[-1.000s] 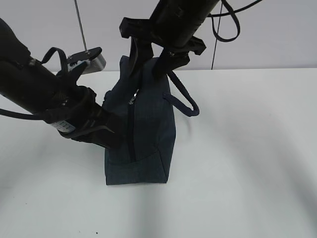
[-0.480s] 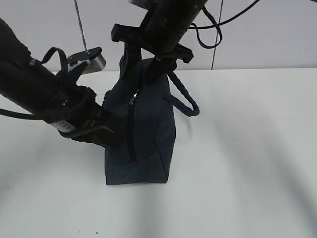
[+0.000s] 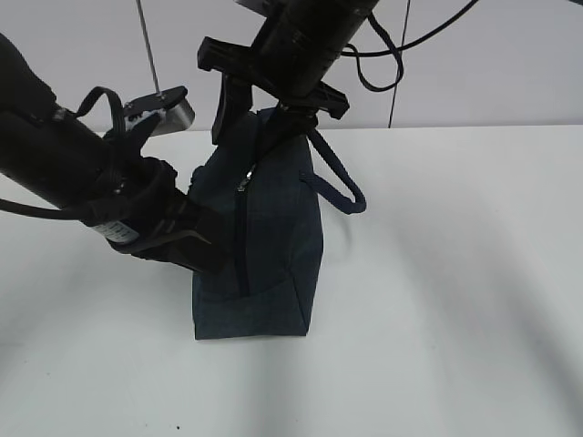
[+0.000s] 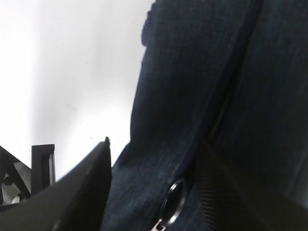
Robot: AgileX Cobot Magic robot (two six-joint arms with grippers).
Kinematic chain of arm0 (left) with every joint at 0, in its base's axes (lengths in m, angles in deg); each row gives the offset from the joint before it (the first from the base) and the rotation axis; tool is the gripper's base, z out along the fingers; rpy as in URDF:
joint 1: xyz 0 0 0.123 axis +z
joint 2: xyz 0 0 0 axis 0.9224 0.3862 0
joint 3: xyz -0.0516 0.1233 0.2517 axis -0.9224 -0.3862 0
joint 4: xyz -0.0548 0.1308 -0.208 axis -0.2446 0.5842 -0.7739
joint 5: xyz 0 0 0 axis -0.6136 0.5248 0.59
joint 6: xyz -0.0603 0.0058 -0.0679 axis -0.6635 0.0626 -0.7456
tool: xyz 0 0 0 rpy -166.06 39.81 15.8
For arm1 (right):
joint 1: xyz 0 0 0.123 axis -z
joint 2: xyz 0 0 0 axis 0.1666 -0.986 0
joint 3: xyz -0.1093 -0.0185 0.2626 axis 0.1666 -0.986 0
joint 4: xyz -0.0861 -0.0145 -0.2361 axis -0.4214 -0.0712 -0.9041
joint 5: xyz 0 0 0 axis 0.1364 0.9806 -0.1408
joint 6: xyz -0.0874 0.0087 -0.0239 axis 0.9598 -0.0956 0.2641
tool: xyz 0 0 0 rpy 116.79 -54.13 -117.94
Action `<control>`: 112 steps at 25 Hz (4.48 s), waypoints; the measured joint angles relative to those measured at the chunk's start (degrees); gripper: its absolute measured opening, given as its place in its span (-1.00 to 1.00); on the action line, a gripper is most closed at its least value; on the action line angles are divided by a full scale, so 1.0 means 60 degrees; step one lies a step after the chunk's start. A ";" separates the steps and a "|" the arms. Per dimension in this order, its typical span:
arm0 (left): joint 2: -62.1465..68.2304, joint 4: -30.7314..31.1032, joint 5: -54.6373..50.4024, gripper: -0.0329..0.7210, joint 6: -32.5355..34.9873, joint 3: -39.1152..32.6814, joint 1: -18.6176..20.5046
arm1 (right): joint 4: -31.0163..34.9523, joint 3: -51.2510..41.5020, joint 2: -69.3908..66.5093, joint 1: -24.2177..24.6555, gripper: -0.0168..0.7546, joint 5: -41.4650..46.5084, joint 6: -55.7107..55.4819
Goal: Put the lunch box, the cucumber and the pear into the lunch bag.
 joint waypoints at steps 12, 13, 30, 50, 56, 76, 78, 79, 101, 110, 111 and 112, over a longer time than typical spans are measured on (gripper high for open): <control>0.0000 0.0000 0.0000 -0.93 0.0000 0.0000 0.0000 | -0.0171 -0.0958 0.0713 0.0000 0.18 0.0000 -0.0135; 0.0000 0.0000 0.0000 -0.93 0.0000 0.0000 0.0000 | -0.0071 -0.1125 0.0732 0.0000 0.18 0.0000 -0.0135; 0.0000 0.0000 0.0022 -0.93 0.0000 0.0000 0.0000 | 0.0380 -0.1393 0.0643 0.0000 0.00 0.0000 -0.0170; 0.0000 0.0000 0.0029 -0.93 0.0000 0.0000 0.0000 | 0.0950 -0.1409 0.0643 0.0000 -0.01 0.0000 -0.0075; 0.0000 0.0000 0.0033 -0.93 0.0000 0.0000 0.0000 | 0.1028 -0.1409 0.0643 0.0000 -0.03 0.0000 0.0046; 0.0000 0.0000 0.0051 -0.93 0.0000 0.0000 0.0000 | 0.0702 -0.2190 0.0643 -0.0192 -0.45 -0.0072 0.0282; 0.0000 0.0000 0.0051 -0.93 0.0000 0.0000 0.0000 | 0.0571 -0.2187 0.0643 -0.0192 -0.61 -0.0072 0.0343; 0.0000 0.0000 0.0051 -0.93 0.0000 0.0000 -0.0003 | 0.0437 -0.2187 0.0643 -0.0192 -0.67 -0.0072 0.0359; 0.0000 -0.0093 0.0176 -0.91 0.0000 0.0000 -0.0011 | -0.0756 -0.1001 0.0643 -0.0260 -0.94 0.0155 0.0696; 0.0000 -0.0111 0.0081 -0.93 0.0000 0.0006 -0.0011 | -0.0923 -0.1001 0.0643 -0.0260 -0.94 0.0176 0.0696; 0.0000 -0.0111 0.0075 -0.93 0.0000 0.0006 -0.0011 | -0.0923 -0.1001 0.0643 -0.0260 -0.94 0.0194 0.0696; 0.0000 -0.0111 0.0041 -0.93 0.0000 0.0019 -0.0011 | -0.0923 -0.1001 0.0643 -0.0260 -0.94 0.0193 0.0696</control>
